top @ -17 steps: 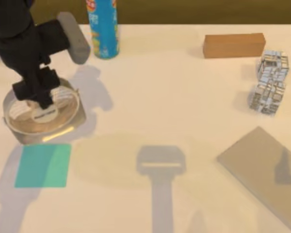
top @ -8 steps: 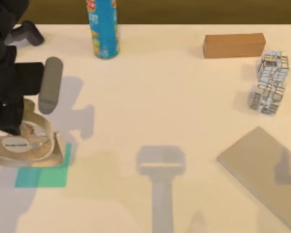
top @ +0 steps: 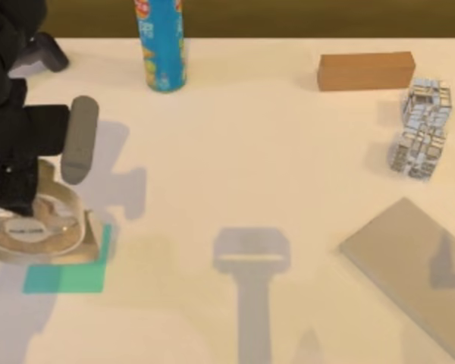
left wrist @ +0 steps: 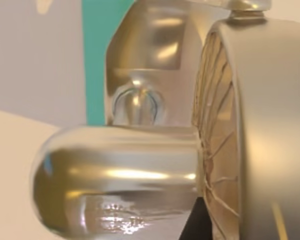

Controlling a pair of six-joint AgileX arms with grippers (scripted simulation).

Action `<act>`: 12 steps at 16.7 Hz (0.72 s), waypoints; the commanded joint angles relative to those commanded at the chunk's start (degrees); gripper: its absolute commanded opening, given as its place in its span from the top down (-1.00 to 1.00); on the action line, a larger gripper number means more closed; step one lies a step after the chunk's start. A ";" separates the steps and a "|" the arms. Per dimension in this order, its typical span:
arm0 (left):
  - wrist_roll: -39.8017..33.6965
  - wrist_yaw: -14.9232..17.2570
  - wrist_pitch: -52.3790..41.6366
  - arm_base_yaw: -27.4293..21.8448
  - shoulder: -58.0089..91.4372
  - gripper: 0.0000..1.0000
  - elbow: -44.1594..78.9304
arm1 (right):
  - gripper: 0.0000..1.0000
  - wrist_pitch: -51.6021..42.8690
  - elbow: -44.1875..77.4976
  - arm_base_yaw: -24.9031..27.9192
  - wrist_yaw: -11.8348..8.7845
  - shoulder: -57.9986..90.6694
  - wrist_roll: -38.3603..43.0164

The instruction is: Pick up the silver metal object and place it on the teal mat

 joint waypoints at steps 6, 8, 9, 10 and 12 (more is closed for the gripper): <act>0.64 0.09 5.60 0.35 0.59 1.00 -4.80 | -1.00 0.00 0.00 0.00 0.00 0.00 0.00; 0.64 0.09 5.60 0.35 0.59 1.00 -4.80 | -1.00 0.00 0.00 0.00 0.00 0.00 0.00; 0.64 0.09 5.60 0.35 0.59 0.85 -4.80 | -1.00 0.00 0.00 0.00 0.00 0.00 0.00; 0.64 0.09 5.60 0.35 0.59 0.70 -4.80 | -1.00 0.00 0.00 0.00 0.00 0.00 0.00; 0.64 0.09 5.60 0.35 0.59 0.40 -4.80 | -1.00 0.00 0.00 0.00 0.00 0.00 0.00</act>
